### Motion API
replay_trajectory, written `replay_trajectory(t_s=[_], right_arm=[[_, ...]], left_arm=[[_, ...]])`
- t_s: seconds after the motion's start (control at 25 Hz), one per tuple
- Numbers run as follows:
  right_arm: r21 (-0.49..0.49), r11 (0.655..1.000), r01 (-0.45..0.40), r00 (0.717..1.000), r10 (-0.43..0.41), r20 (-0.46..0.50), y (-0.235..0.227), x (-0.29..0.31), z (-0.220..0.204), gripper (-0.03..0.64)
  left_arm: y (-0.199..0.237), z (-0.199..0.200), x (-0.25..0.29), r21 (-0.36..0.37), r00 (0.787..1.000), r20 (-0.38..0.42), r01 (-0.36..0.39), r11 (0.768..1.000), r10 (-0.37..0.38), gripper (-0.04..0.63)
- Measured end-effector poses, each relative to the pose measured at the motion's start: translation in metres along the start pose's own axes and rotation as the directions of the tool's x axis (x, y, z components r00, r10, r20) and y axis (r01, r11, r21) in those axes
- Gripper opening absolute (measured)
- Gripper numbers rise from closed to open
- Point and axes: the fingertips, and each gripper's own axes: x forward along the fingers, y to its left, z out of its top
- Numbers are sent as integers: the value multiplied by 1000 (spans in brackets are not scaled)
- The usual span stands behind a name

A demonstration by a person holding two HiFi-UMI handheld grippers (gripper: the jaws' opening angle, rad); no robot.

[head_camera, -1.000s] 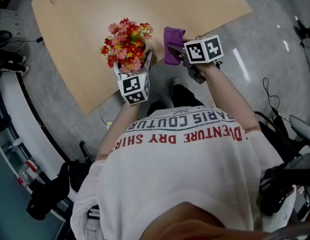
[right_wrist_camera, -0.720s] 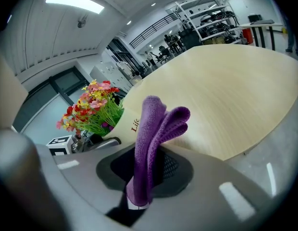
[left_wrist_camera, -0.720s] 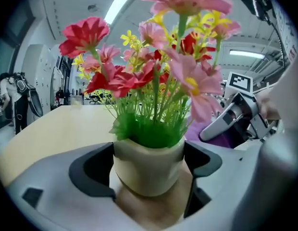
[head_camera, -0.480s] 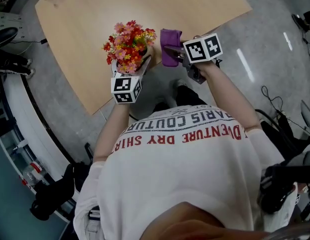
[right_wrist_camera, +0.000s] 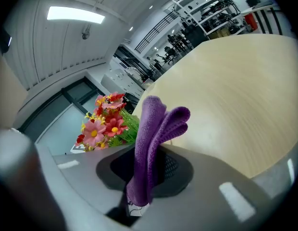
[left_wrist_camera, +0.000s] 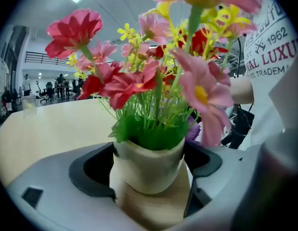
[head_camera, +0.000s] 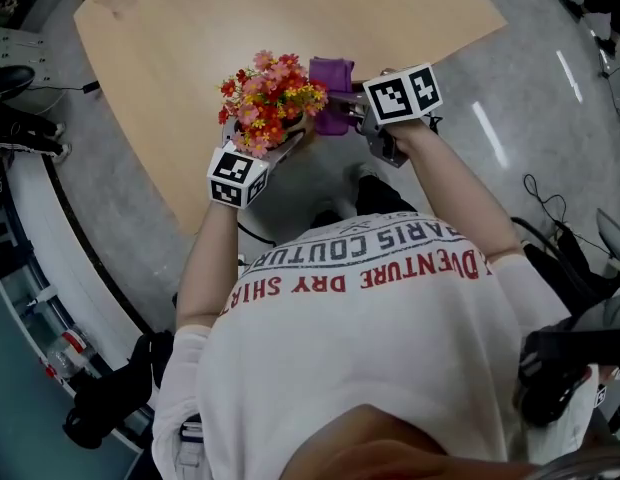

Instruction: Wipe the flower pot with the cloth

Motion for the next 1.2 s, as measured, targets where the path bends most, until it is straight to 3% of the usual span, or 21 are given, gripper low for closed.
replay_trajectory(t_s=[0.24, 0.56, 0.76, 1.0, 1.2], right_arm=[[-7, 1000, 6, 1000, -6, -21, 1, 15, 5, 57], [-87, 986, 140, 981, -150, -126, -25, 28, -3, 57], [-78, 982, 171, 970, -182, -159, -36, 32, -9, 57], [-72, 983, 171, 971, -180, -159, -38, 33, -11, 57], [-43, 986, 160, 981, -164, -103, -40, 24, -8, 57]], left_arm=[[1, 4, 0, 17, 1000, -2, 28, 999, -28, 466], [-1, 9, -3, 2, 999, 16, 28, 1000, -28, 466], [-2, 10, -3, 11, 999, 14, 46, 999, -46, 466], [-1, 9, -1, 24, 997, -9, 72, 997, -72, 466], [1, 7, -2, -39, 1000, -2, 29, 999, -29, 466]])
